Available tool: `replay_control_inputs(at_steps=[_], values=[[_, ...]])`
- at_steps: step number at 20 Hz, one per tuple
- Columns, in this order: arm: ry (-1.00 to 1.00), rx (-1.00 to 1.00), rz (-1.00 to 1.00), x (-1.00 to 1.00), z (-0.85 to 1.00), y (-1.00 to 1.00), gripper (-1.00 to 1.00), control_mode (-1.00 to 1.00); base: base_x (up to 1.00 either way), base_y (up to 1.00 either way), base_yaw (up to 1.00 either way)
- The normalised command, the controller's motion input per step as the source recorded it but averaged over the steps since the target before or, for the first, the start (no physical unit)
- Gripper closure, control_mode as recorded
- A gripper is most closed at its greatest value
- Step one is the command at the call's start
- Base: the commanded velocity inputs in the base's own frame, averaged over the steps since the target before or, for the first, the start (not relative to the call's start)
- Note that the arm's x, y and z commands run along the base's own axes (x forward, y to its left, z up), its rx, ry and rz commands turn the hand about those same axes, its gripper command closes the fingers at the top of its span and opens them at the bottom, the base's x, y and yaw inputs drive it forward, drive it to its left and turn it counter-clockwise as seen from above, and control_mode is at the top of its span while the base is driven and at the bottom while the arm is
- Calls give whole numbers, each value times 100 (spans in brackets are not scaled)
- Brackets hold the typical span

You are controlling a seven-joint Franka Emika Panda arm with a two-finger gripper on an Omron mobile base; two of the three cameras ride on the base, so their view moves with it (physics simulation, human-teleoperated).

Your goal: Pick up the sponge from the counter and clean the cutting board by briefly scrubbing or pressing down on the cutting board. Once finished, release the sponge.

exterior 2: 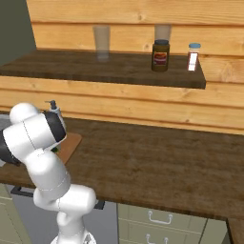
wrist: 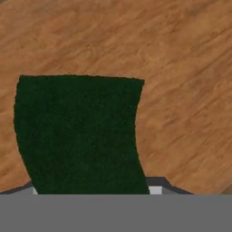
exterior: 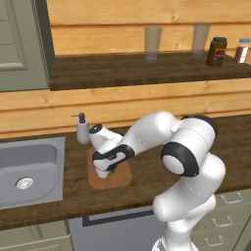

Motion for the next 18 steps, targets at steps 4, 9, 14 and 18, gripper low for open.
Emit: replay_control_inputs(at_steps=[4, 9, 14, 18], values=[[0, -6, 0, 0, -29, -47, 100, -100, 0, 0, 0], [0, -1, 0, 6, -27, -66, 100, -100, 0, 0, 0], [1, 0, 0, 6, -45, -87, 100, -100, 0, 0, 0], [0, -8, 0, 22, -76, -44, 100, -100, 0, 0, 0]])
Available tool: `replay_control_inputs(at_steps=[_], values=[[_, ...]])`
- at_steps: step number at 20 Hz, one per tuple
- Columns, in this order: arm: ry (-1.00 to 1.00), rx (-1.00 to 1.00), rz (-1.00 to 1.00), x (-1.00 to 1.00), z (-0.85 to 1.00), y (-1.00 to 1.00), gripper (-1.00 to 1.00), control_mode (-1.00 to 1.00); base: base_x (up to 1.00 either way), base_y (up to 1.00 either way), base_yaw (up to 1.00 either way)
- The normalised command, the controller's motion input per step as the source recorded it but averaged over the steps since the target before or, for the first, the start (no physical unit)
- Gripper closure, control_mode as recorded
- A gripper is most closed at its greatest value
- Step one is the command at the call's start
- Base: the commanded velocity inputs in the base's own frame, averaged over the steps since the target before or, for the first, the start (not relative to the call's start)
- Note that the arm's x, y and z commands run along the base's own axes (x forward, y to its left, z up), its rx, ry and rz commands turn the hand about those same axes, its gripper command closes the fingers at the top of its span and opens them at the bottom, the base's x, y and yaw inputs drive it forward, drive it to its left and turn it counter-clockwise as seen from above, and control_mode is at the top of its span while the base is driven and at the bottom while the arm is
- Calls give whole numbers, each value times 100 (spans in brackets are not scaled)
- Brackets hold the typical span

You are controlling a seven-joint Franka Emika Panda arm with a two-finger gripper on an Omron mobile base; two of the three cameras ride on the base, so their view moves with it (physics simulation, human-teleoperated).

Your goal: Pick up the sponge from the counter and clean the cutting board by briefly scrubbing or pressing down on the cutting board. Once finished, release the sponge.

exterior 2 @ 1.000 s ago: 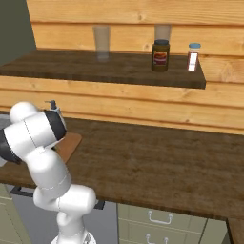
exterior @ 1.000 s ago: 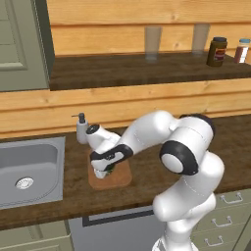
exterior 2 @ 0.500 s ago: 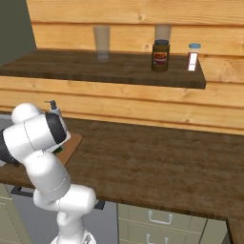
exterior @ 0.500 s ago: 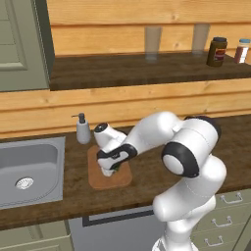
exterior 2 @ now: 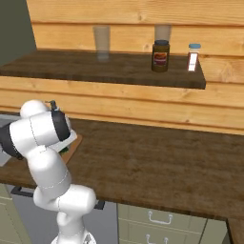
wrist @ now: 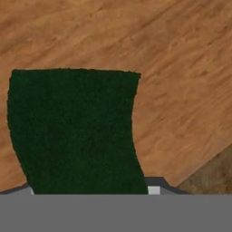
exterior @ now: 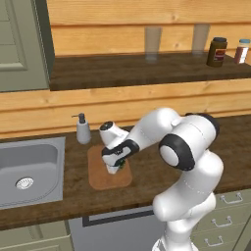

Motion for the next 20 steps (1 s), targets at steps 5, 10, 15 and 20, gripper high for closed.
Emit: replay_control_inputs(at_steps=[5, 10, 15, 20], values=[[-3, -3, 0, 41, -40, -23, 100, -100, 0, 0, 0], [0, 0, 0, 60, 0, -20, 100, -100, 0, 0, 0], [-3, -2, 13, 19, -51, -64, 100, -100, 0, 0, 0], [-4, -1, 4, 36, -37, -10, 100, -100, 0, 0, 0]])
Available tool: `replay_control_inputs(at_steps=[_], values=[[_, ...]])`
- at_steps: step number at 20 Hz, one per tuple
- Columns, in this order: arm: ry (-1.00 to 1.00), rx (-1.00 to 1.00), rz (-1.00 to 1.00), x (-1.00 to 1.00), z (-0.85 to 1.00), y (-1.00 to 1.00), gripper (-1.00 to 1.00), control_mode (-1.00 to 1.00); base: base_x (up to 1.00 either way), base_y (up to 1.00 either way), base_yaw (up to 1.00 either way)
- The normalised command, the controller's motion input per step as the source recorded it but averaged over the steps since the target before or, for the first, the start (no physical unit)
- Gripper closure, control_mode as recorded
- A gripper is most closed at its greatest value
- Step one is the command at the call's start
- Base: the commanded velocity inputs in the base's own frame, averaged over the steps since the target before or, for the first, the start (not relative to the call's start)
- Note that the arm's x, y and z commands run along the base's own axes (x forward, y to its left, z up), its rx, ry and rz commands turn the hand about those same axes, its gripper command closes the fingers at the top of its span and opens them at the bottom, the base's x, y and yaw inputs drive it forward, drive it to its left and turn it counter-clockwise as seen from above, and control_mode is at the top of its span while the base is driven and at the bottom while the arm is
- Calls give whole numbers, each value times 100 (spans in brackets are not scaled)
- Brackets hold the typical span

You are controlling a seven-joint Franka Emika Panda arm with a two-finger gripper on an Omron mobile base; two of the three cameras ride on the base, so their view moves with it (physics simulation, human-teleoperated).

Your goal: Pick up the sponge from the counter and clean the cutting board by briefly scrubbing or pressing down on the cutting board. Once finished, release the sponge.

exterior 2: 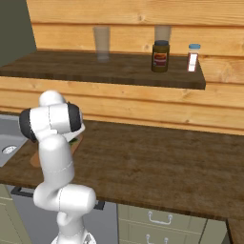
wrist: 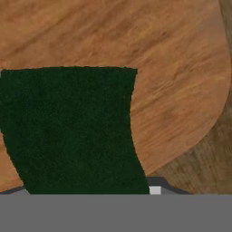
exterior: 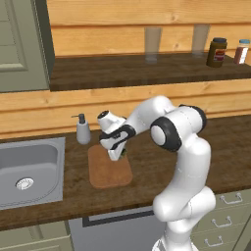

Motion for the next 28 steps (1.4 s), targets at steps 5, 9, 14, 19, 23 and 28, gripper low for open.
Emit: replay_control_inputs(at_steps=[5, 9, 14, 19, 23, 28], values=[[0, 0, 2, 63, 1, -5, 100, -100, 0, 0, 0], [0, 0, 12, 50, -55, -17, 100, -100, 0, 0, 0], [0, 2, 3, 3, -30, 16, 100, -100, 0, 0, 0], [0, -3, 3, 0, -15, 7, 100, -100, 0, 0, 0], [-3, 1, 1, -8, 0, 5, 100, -100, 0, 0, 0], [-11, 5, 0, -14, 27, 34, 100, -100, 0, 0, 0]])
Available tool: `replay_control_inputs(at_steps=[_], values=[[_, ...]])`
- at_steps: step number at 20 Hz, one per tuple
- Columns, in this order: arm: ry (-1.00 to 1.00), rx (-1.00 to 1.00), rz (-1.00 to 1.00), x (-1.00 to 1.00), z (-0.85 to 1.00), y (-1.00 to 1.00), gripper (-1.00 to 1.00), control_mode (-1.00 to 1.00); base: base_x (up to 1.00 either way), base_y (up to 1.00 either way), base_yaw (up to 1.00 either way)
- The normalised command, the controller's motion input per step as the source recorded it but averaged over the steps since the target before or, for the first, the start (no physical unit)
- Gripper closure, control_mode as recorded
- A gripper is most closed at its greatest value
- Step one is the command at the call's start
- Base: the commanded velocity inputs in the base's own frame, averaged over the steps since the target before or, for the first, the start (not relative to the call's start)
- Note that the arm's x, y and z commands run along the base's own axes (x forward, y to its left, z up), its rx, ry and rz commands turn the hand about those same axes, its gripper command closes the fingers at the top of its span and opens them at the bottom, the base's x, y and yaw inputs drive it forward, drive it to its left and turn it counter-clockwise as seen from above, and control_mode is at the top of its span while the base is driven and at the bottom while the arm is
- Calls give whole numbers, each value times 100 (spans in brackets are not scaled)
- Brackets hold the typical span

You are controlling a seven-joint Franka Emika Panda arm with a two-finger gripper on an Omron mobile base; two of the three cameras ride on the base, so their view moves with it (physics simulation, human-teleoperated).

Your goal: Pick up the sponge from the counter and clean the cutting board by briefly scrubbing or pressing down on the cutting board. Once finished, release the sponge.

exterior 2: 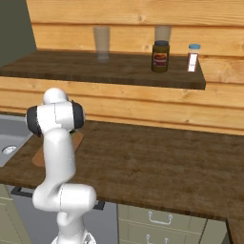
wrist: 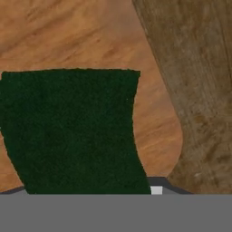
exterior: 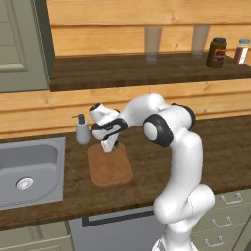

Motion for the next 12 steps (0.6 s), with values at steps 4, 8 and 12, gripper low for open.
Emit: replay_control_inputs(at_steps=[4, 8, 12], values=[[-6, 1, 2, -36, -46, 0, 100, -100, 0, 0, 0], [0, 1, 4, -1, -83, 12, 100, -100, 0, 0, 0], [-5, 2, 0, 5, 18, 54, 100, -100, 0, 0, 0]])
